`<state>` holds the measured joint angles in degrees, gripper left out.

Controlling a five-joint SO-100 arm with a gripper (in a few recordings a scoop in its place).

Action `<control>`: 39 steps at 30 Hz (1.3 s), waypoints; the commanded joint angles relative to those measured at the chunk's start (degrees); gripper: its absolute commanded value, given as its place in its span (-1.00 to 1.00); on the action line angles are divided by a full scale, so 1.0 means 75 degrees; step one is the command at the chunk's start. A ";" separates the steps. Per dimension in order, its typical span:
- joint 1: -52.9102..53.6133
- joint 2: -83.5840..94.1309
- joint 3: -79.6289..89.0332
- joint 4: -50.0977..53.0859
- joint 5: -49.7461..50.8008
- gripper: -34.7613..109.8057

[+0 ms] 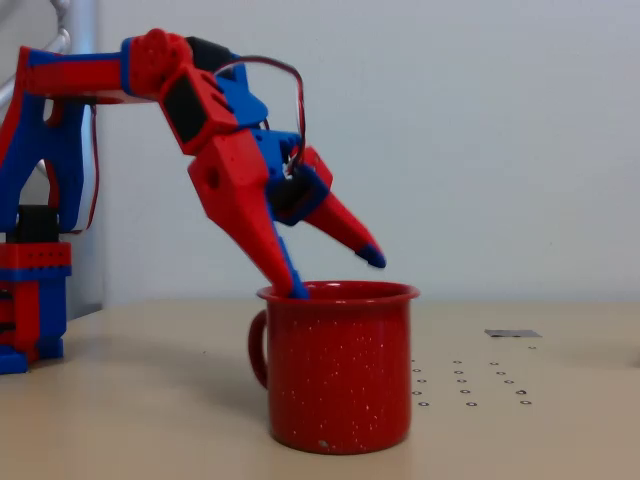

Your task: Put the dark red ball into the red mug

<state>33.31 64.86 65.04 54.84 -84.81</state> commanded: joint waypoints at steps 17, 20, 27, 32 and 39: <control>-0.1230 0.1289 -0.2578 0.2145 0.3223 -0.55; -0.1406 0.1652 -0.2684 0.2297 0.4371 -0.55; -0.1570 0.2906 -0.1969 0.2988 0.8238 -0.55; -0.1465 0.4324 0.0258 0.3574 1.0477 -0.55; -0.1957 0.7031 0.4664 0.2578 1.1555 -0.55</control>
<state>19.86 110.57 95.45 76.55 0.35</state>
